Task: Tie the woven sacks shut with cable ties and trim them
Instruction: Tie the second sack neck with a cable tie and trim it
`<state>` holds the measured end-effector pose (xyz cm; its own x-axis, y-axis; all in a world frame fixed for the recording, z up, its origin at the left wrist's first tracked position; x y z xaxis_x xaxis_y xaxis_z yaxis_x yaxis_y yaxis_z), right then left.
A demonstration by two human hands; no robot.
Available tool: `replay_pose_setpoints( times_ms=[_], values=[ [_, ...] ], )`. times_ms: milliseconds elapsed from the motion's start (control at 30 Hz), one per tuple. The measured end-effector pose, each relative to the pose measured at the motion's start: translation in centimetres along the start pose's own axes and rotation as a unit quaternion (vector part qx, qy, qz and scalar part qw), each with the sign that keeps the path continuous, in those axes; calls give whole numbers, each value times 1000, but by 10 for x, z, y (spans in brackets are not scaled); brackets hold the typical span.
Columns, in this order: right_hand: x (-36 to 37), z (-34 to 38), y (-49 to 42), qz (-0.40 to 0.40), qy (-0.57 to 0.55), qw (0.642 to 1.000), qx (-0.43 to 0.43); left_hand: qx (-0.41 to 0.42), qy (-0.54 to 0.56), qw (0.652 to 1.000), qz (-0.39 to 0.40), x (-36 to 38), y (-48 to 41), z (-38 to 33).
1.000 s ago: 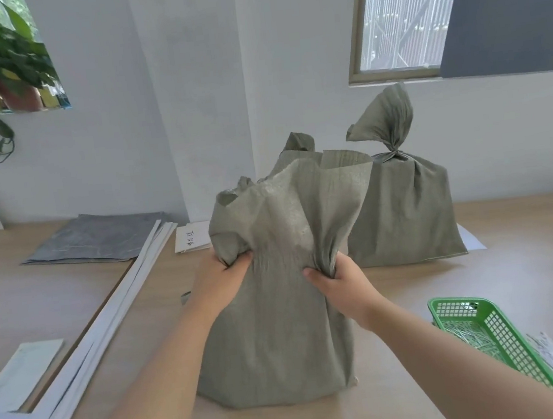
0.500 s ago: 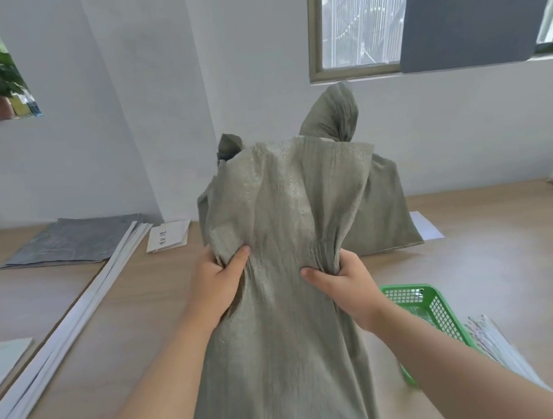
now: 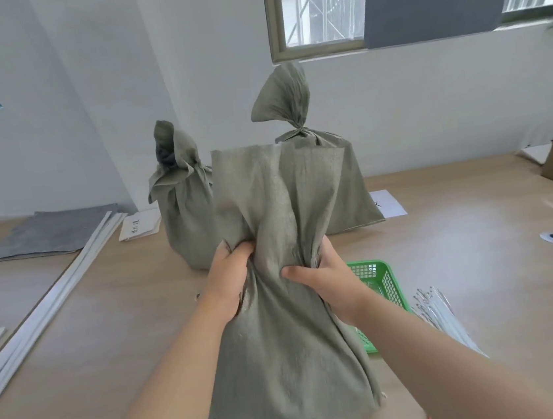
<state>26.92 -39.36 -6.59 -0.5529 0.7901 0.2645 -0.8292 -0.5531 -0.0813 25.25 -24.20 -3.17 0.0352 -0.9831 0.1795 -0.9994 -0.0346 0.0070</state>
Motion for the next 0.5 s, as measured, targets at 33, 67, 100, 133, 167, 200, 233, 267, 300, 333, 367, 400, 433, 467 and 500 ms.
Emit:
replay_pose_setpoints(
  times_ms=[33, 67, 100, 133, 167, 200, 233, 267, 300, 333, 367, 400, 433, 467, 500],
  values=[
    [-1, 0, 1, 8, 2, 1000, 4, -7, 12, 1000, 13, 5, 0, 3],
    [-1, 1, 2, 14, 6, 1000, 10, -15, 22, 999, 33, 9, -2, 6],
    [-2, 2, 3, 19, 21, 999, 16, -19, 33, 997, 61, 13, -3, 9],
    [-1, 3, 3, 23, 42, 999, 23, -21, 40, 994, 95, 17, -4, 11],
    [-1, 6, 3, 23, 76, 996, 28, -25, 42, 991, 125, 20, -4, 13],
    [-1, 11, 3, 16, 120, 992, 28, -28, 31, 987, 156, 24, -4, 14],
    [-1, 18, 3, 3, 170, 985, 22, -30, 4, 982, 184, 26, -2, 13],
    [-1, 26, 3, -11, 215, 977, 9, -32, -33, 977, 209, 27, -2, 14],
    [0, 36, 2, -20, 256, 967, -7, -36, -77, 970, 229, 29, -2, 14],
    [2, 45, 1, -22, 285, 958, -20, -39, -127, 958, 253, 32, -1, 13],
    [3, 51, 0, -16, 301, 953, -24, -41, -183, 943, 274, 35, 0, 13],
    [5, 54, -1, -7, 301, 953, -19, -42, -245, 925, 287, 39, 1, 14],
    [6, 55, -2, 5, 289, 957, -9, -46, -310, 906, 284, 42, 2, 15],
    [7, 55, -3, 14, 272, 962, 0, -47, -352, 895, 269, 44, 2, 15],
    [8, 55, -4, 18, 261, 965, 4, -45, -363, 894, 258, 47, 1, 15]
  ],
)
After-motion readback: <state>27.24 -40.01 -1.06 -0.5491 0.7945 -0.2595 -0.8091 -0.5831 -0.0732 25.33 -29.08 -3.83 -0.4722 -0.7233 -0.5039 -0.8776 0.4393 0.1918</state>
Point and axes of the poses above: each hand's wrist, its own y-axis away from the middle knuckle, its own x-axis out of the palm, z = x × y, the point moved 9 cm from there along -y, towards the middle knuckle, and after that the axes turned 12 degrees about z, right-handed, at the moved point
